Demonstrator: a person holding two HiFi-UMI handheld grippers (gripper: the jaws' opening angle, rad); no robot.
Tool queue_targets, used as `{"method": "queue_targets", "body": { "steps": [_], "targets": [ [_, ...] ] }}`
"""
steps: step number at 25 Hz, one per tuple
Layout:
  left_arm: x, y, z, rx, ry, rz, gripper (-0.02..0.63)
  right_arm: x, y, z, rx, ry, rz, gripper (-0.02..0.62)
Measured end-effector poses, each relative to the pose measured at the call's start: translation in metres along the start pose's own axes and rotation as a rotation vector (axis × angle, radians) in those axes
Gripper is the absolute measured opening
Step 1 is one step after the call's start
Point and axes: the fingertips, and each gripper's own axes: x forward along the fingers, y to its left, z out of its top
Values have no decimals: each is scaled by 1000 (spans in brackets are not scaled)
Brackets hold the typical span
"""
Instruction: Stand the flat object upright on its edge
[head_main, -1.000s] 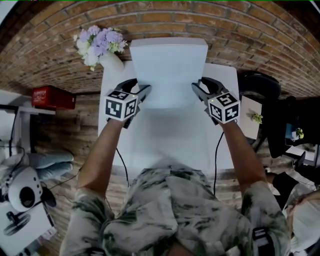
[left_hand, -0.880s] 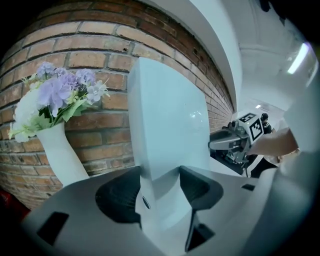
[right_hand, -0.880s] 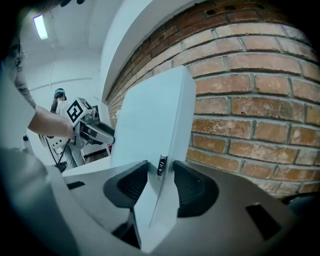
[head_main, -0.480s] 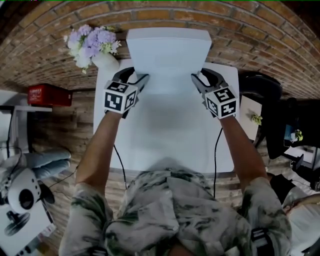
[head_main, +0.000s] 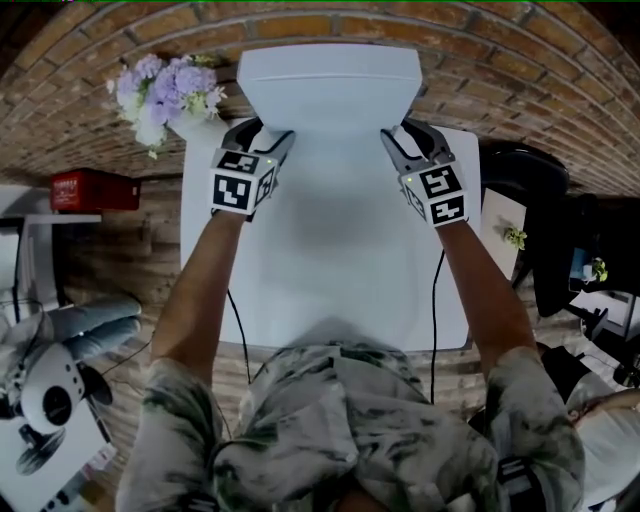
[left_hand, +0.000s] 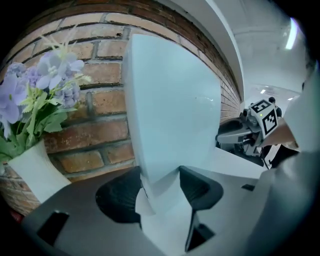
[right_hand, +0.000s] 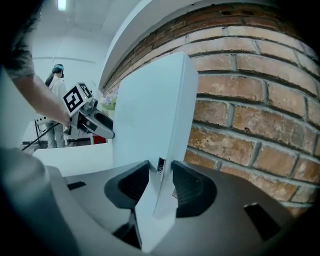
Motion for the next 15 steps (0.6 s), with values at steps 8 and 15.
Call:
{"method": "queue_targets", "body": {
  "steps": [8, 15],
  "targets": [
    [25, 15, 11, 16, -16, 43, 259, 25, -19, 1, -39, -7, -43, 163],
    [45, 23, 10, 27, 1, 70, 259, 41, -29, -11, -33, 8, -44, 161]
  ]
}}
